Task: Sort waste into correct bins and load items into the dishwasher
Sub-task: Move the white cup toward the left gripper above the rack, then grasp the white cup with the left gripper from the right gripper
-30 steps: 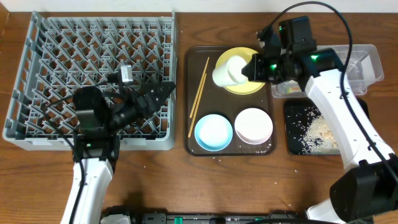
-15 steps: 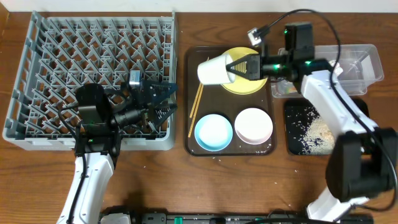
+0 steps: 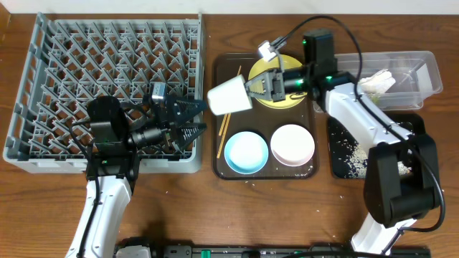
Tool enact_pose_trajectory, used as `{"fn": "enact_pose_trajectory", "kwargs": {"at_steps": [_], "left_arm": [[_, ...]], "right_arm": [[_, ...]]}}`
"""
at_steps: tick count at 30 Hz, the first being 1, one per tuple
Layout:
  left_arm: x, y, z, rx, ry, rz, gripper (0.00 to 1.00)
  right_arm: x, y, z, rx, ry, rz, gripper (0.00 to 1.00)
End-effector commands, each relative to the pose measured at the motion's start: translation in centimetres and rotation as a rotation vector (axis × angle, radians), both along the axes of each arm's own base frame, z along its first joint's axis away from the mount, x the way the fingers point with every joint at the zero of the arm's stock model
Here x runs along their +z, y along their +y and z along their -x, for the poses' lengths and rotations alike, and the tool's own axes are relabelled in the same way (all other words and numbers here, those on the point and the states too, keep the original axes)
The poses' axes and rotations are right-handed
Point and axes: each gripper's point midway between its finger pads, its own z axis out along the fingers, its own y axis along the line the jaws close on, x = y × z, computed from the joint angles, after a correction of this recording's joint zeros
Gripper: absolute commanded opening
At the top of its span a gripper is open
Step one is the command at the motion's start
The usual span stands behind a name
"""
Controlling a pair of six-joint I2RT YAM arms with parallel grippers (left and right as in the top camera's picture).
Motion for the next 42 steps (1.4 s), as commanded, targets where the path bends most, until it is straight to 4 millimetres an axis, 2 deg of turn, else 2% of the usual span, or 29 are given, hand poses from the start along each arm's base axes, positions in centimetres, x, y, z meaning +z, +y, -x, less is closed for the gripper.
{"fn": "enact_pose_trajectory", "kwargs": {"at_steps": [1,16,30,35,40,42], "left_arm": [[0.9,-0.1,0.2,-0.028,-0.039,0.004,0.97],[1.0,-0.1,0.5,-0.041,-0.039,0.008,0.97],[1.0,-0.2,0.6,-0.050,-0.039,0.011,0.95],[1.0,-0.2,0.6,-0.050,-0.038,0.011,0.72],[1.0,-0.2,0.6,-0.050,-0.039,0.011,0.65],[1.0,-0.2,0.6,-0.050,-0.039,0.011,0.63]], "right_arm": [[1.0,1.2,1.5,0.064,-0.003,-0.029,0.01],[0.8,4.3,3.3,0.109,-0.028,-0.010,0.01],[0.9,5.0,3.9,0.126,-0.022,-0.010,0.01],[0.9,5.2,4.1,0.133,-0.021,-0.010,0.01],[0.9,5.2,4.1,0.133,-0.021,-0.010,0.01],[0.9,5.2,4.1,0.133,-0.021,-0.010,0.06]]}}
